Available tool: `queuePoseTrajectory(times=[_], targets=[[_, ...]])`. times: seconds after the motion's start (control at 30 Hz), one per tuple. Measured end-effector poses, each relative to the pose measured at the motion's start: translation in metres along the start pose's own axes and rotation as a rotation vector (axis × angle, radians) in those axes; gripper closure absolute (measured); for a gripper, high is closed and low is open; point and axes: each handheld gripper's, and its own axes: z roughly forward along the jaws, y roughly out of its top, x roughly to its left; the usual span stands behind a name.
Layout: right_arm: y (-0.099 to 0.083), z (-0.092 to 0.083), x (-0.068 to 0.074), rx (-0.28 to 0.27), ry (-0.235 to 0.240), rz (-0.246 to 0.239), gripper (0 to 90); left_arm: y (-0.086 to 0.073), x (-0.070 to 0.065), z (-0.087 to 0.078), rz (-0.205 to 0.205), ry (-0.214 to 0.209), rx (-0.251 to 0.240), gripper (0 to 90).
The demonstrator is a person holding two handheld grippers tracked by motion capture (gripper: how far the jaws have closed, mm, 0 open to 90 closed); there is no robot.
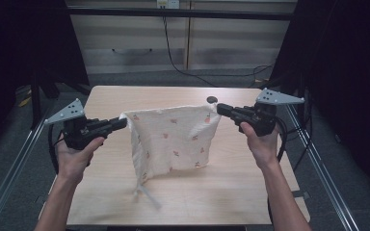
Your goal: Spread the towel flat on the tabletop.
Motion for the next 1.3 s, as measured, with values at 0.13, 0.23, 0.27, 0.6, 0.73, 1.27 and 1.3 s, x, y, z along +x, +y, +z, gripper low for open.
queuePoseTrajectory(times=[0.13,0.23,0.27,0.6,0.73,1.27,1.3], targets=[[0.006,-0.009,0.004,-0.019,-0.002,-0.010,89.3,0.007,-0.005,-0.006,0.031,0.002,0.002,87.5],[0.011,-0.017,0.009,-0.028,-0.003,-0.023,89.3,0.011,-0.011,-0.012,0.058,-0.005,0.008,87.5],[0.012,-0.019,0.011,-0.029,-0.002,-0.028,89.3,0.013,-0.012,-0.013,0.067,-0.005,0.010,87.5],[0.018,-0.043,0.033,-0.027,-0.029,-0.091,89.3,0.022,-0.031,-0.028,0.109,-0.045,-0.005,87.5],[0.018,-0.052,0.040,-0.041,-0.018,-0.097,89.3,0.021,-0.038,-0.032,0.111,-0.065,0.001,87.5],[-0.053,-0.023,-0.020,0.053,-0.093,0.053,89.3,-0.040,0.017,0.032,-0.036,-0.028,0.103,87.3],[-0.053,-0.023,-0.020,0.053,-0.093,0.053,89.3,-0.041,0.018,0.035,-0.032,-0.030,0.107,87.3]])
